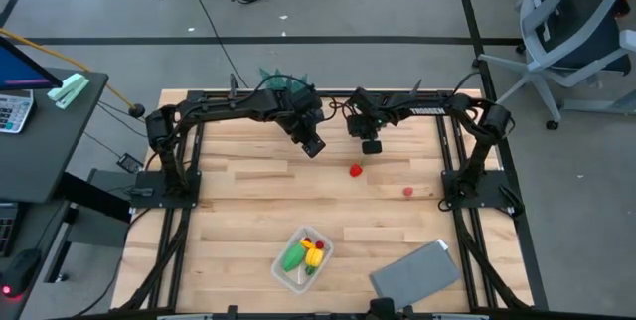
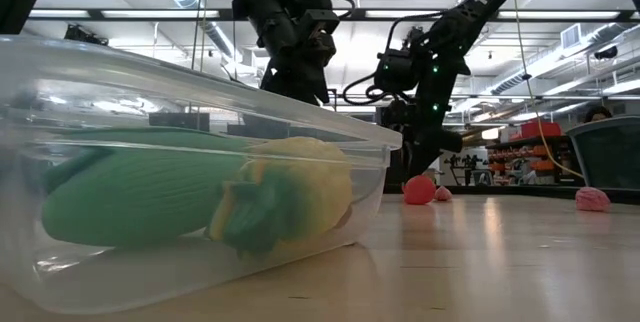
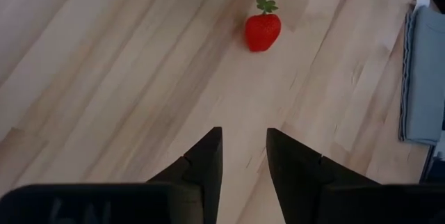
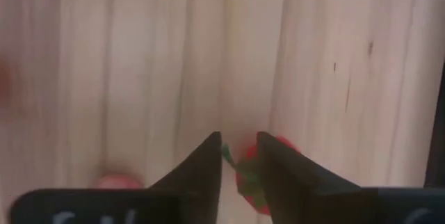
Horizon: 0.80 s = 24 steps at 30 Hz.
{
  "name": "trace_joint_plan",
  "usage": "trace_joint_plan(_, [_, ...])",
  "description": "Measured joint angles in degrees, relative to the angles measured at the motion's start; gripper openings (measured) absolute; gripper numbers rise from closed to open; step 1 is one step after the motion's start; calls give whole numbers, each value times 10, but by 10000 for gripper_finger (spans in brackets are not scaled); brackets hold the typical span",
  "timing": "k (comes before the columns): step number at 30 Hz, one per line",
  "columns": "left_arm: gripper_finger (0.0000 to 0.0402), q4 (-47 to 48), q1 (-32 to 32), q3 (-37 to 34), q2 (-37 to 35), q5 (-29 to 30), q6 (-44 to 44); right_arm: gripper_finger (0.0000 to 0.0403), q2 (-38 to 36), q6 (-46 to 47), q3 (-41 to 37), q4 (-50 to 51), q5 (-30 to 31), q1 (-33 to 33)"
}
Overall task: Pick and placing Produce into tupperware
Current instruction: Put the top red strawberry into the transparent bin
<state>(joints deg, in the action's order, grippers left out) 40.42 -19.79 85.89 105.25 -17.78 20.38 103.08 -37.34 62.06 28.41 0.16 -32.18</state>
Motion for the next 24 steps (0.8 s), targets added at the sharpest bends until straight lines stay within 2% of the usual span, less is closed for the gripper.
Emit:
trace_joint_plan(5, [116,0,0,0,0,0,0,14,0,43,0,1,4,-4])
trace_joint_plan(9, [110,0,0,0,0,0,0,9,0,101,0,1,-14,1])
trace_joint_plan(13, [111,0,0,0,0,0,18,5,-9,159,7,5,-88,14])
trace_joint_plan(19, [107,24,0,-1,-6,0,62,3,-43,263,53,-7,-262,55])
trace_joint_plan(24, [90,67,0,-1,-34,0,90,2,-78,299,59,-5,-318,117])
